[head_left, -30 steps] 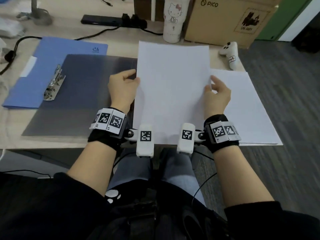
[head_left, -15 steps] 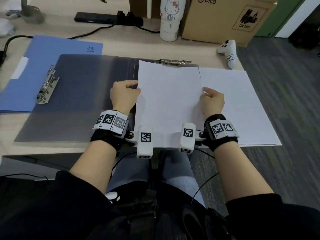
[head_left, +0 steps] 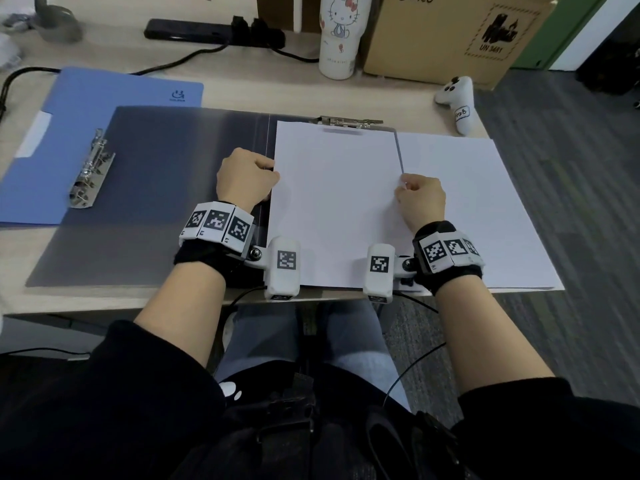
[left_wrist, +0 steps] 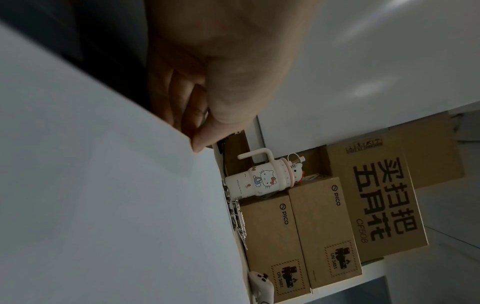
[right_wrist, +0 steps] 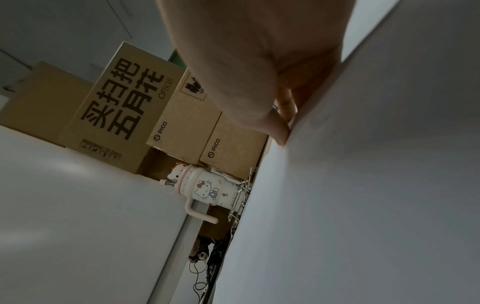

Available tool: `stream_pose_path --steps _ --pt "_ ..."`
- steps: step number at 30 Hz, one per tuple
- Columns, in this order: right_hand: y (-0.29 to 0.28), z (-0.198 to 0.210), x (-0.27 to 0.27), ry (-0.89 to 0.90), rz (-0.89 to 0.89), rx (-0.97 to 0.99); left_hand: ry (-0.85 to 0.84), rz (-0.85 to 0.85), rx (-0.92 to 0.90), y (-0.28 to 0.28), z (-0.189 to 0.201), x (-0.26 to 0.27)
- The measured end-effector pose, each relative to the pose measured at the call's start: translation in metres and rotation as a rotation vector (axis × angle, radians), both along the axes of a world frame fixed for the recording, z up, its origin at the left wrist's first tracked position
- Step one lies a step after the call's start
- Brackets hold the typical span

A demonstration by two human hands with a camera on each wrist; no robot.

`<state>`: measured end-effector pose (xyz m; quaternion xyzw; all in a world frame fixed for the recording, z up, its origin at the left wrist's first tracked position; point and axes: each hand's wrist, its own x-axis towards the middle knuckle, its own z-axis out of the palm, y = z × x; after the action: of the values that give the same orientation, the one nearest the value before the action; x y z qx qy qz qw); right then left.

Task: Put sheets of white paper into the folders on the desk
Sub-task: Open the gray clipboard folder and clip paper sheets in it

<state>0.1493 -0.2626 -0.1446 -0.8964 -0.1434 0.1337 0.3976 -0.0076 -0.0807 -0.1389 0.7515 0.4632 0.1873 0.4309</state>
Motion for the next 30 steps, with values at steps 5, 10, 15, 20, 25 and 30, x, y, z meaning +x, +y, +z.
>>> stream_pose_path --steps 5,10,15,20,25,30 --pt "0.001 -0.001 0.002 0.022 0.041 -0.039 -0.013 0.012 0.016 -0.002 -0.001 -0.002" --pt "0.005 -0.005 0.007 0.007 0.086 -0.157 0.005 0.033 0.055 -0.004 -0.003 -0.001" --pt "0.008 0.003 0.003 -0.004 0.129 -0.31 0.059 0.032 0.111 -0.004 -0.004 0.001" --pt "0.009 0.008 0.0 -0.026 0.151 -0.415 0.136 0.049 0.193 -0.003 -0.005 0.003" --pt "0.016 0.01 0.004 -0.037 0.192 -0.541 0.153 -0.054 0.247 0.005 -0.006 0.006" --pt "0.03 0.008 0.0 -0.107 0.242 -0.686 0.155 -0.205 0.248 0.006 0.002 0.019"
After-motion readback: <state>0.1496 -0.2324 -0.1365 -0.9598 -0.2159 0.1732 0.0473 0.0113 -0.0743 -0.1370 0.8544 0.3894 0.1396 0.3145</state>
